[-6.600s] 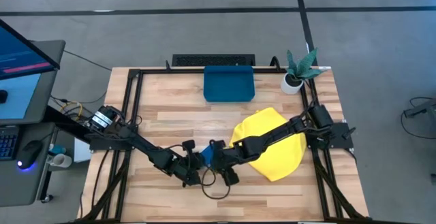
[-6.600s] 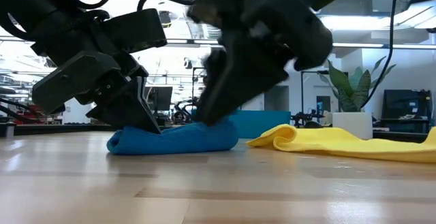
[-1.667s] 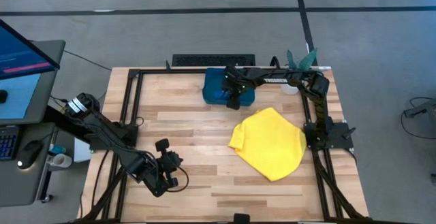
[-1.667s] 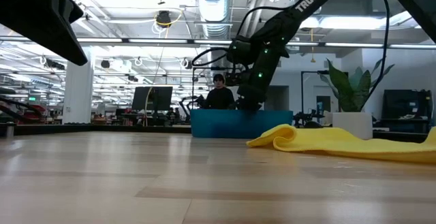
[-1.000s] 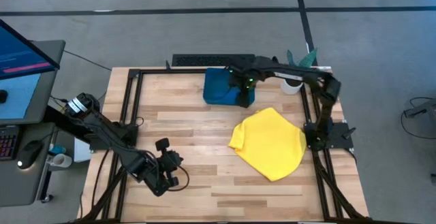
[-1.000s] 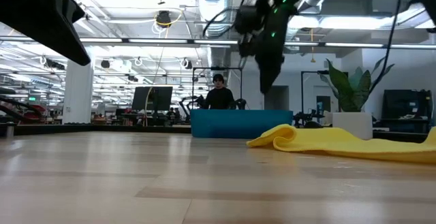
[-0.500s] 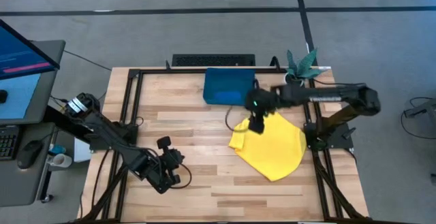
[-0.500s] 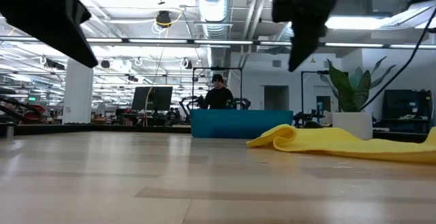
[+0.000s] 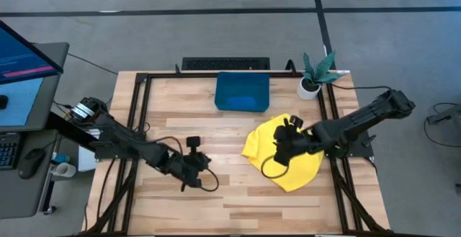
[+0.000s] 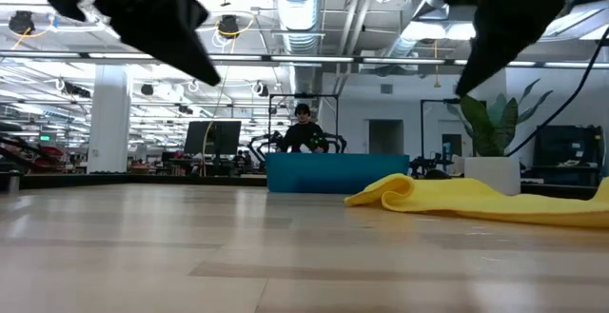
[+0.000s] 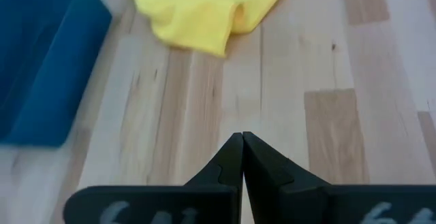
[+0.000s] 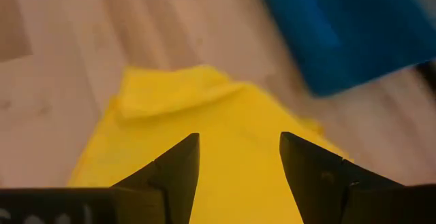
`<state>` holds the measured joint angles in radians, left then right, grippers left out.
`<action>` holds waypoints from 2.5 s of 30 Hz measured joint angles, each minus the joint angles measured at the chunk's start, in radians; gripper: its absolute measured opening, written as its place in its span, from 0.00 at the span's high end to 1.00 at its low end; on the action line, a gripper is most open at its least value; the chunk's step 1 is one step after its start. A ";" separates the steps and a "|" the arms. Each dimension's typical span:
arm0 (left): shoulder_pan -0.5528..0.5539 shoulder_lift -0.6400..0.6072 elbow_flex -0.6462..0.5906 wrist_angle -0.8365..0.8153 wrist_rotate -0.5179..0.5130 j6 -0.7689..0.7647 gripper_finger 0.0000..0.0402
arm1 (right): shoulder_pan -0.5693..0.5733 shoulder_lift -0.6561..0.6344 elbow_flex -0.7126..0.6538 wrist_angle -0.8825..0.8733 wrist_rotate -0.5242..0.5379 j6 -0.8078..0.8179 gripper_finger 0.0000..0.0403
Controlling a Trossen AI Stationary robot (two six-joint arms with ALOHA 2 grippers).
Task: Roll microfiber towels into tight, uniform cylinder then place into a basket
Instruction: Roll the yellow microfiber cloth
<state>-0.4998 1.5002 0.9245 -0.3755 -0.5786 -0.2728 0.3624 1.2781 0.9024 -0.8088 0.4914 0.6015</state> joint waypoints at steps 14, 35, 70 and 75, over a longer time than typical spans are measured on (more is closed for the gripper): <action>0.167 0.049 0.002 0.388 0.187 0.403 0.70 | 0.029 -0.070 0.000 -0.096 0.194 0.123 0.44; 0.289 0.483 0.038 0.813 0.325 0.765 0.64 | 0.041 -0.046 0.000 -0.064 0.189 0.132 0.44; 0.244 0.610 0.149 0.806 0.004 0.795 0.64 | 0.041 -0.046 0.000 -0.028 0.190 0.097 0.44; 0.272 0.611 0.148 0.800 0.086 0.724 0.64 | 0.041 -0.046 0.000 -0.020 0.190 0.097 0.44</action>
<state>-0.2283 2.1109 1.0725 0.4248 -0.4930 0.4511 0.4034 1.2320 0.9024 -0.8289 0.6811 0.6987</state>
